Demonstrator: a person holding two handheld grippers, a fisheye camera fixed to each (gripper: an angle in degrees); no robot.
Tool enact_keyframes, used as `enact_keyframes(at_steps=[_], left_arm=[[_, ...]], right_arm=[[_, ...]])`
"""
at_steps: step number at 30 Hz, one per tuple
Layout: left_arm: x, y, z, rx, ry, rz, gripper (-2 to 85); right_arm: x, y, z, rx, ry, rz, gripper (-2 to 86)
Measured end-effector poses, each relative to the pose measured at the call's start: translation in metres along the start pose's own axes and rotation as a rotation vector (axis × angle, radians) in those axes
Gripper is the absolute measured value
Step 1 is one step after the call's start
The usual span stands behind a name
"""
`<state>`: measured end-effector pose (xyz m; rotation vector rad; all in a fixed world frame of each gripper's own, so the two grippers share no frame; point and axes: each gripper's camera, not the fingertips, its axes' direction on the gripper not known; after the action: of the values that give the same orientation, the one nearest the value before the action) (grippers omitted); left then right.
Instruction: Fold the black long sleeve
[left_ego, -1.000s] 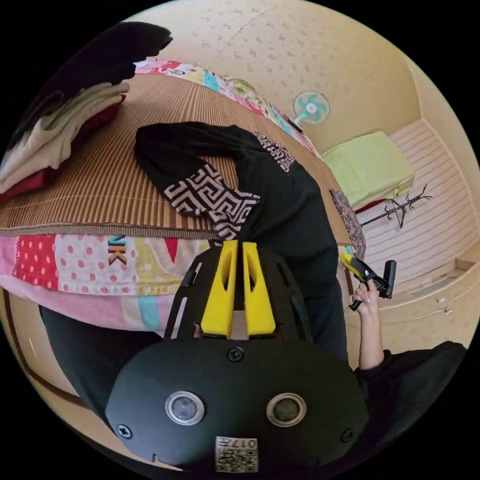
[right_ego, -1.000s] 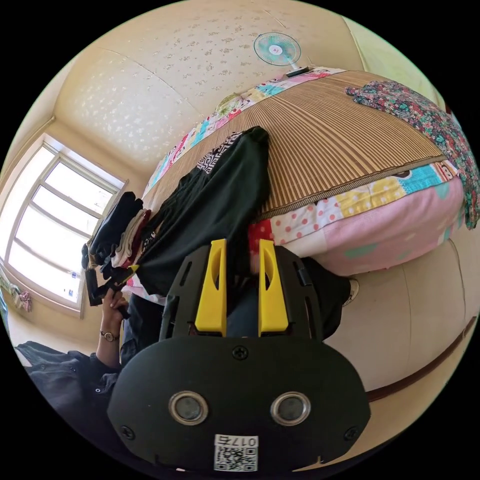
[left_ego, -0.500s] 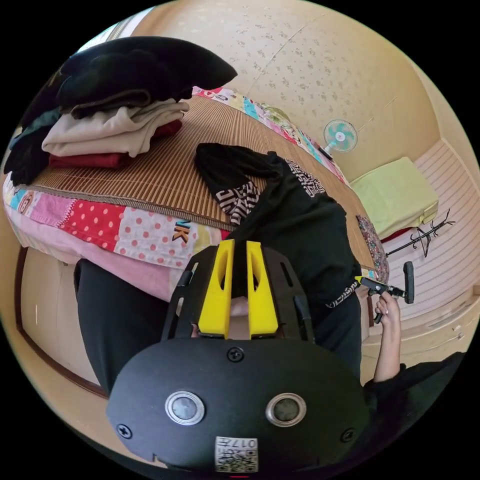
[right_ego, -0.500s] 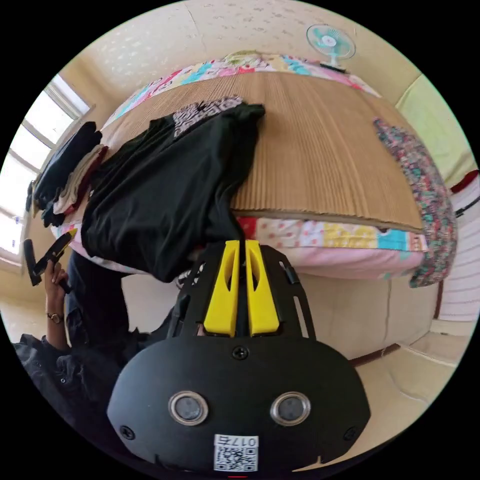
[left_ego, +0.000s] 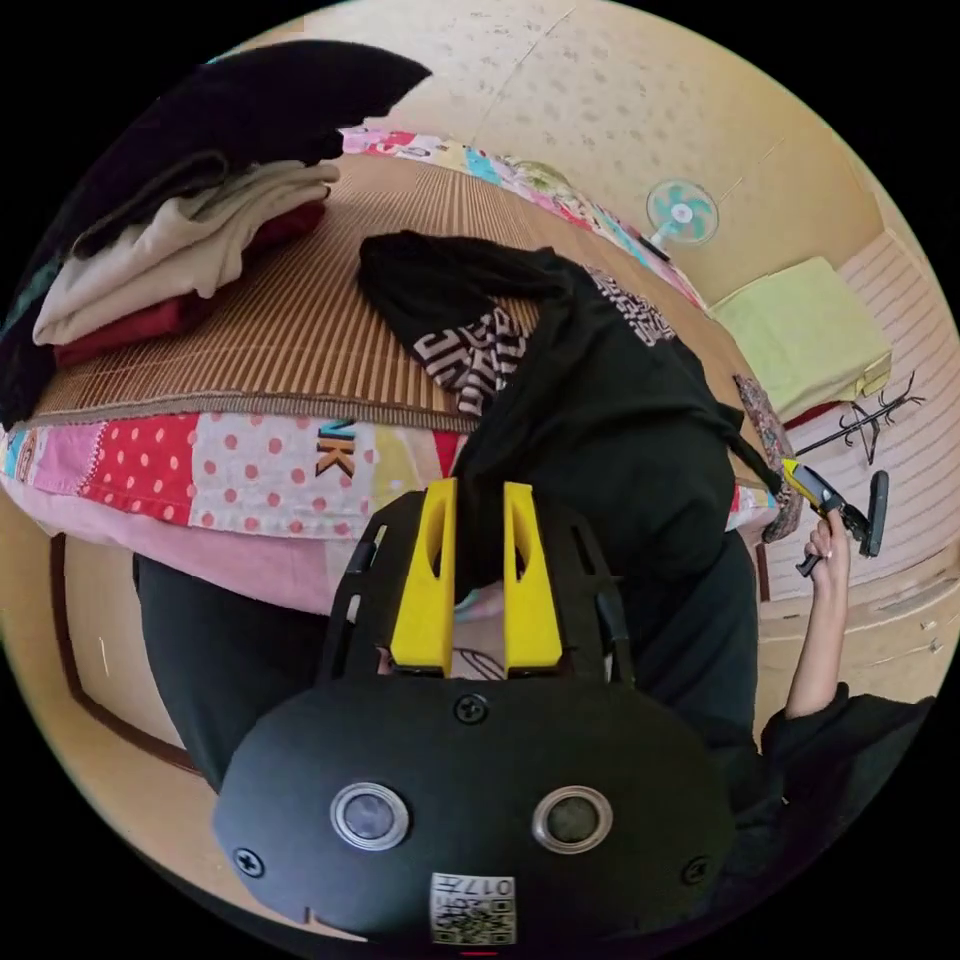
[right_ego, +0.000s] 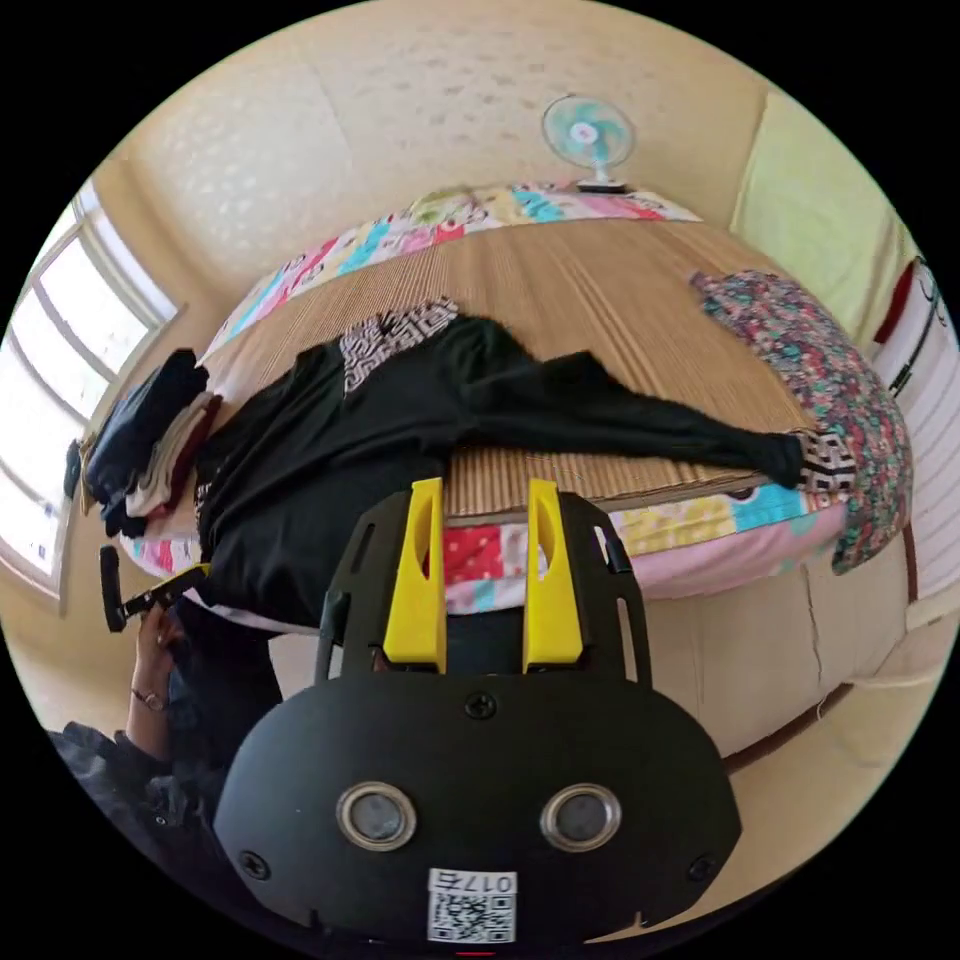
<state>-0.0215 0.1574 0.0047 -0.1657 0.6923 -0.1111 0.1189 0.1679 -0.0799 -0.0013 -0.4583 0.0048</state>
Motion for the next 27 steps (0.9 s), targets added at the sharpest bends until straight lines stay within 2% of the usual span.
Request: enact_keyframes(at_steps=[3, 6, 8, 11, 14, 16, 18, 20, 23, 25, 26, 27], left_arm=[[0.013, 0.010, -0.001, -0.094, 0.002, 0.129, 1.7], [0.016, 0.028, 0.002, -0.213, -0.078, 0.183, 1.9], [0.009, 0.041, -0.009, -0.165, -0.084, 0.159, 2.9], [-0.006, 0.058, -0.046, 0.028, -0.092, 0.082, 6.0], [-0.006, 0.057, -0.082, 0.201, -0.121, 0.105, 9.5], [0.008, 0.037, -0.098, 0.202, -0.162, 0.228, 10.0], [0.013, 0.019, -0.101, 0.185, -0.214, 0.260, 10.7], [0.009, 0.003, -0.098, 0.197, -0.216, 0.263, 11.0], [-0.015, -0.021, -0.071, 0.074, -0.092, 0.258, 4.6], [-0.043, -0.018, -0.074, 0.039, 0.235, 0.253, 0.9], [-0.050, -0.014, -0.082, 0.061, 0.326, 0.240, 0.6], [-0.065, -0.001, -0.102, 0.141, 0.512, 0.215, 0.1]], right_arm=[[-0.042, 0.021, 0.035, -0.019, -0.041, -0.072, 11.7], [-0.074, 0.041, 0.040, -0.017, 0.150, -0.242, 11.3], [-0.083, 0.045, 0.043, -0.114, 0.255, -0.324, 11.0], [-0.071, 0.054, 0.038, -0.179, 0.422, -0.347, 11.9], [-0.040, 0.065, 0.027, -0.185, 0.310, -0.233, 12.7], [-0.015, 0.073, 0.022, -0.176, 0.138, -0.119, 12.7], [0.012, 0.085, 0.017, -0.158, -0.038, 0.019, 12.5], [0.019, 0.093, 0.009, -0.125, -0.070, 0.060, 12.4], [0.014, 0.101, -0.007, -0.080, -0.064, 0.056, 12.4], [0.000, 0.102, -0.021, -0.049, -0.074, -0.016, 12.7], [-0.017, 0.103, -0.032, -0.025, -0.100, -0.117, 13.3], [-0.040, 0.107, -0.042, -0.009, -0.152, -0.246, 14.0]])
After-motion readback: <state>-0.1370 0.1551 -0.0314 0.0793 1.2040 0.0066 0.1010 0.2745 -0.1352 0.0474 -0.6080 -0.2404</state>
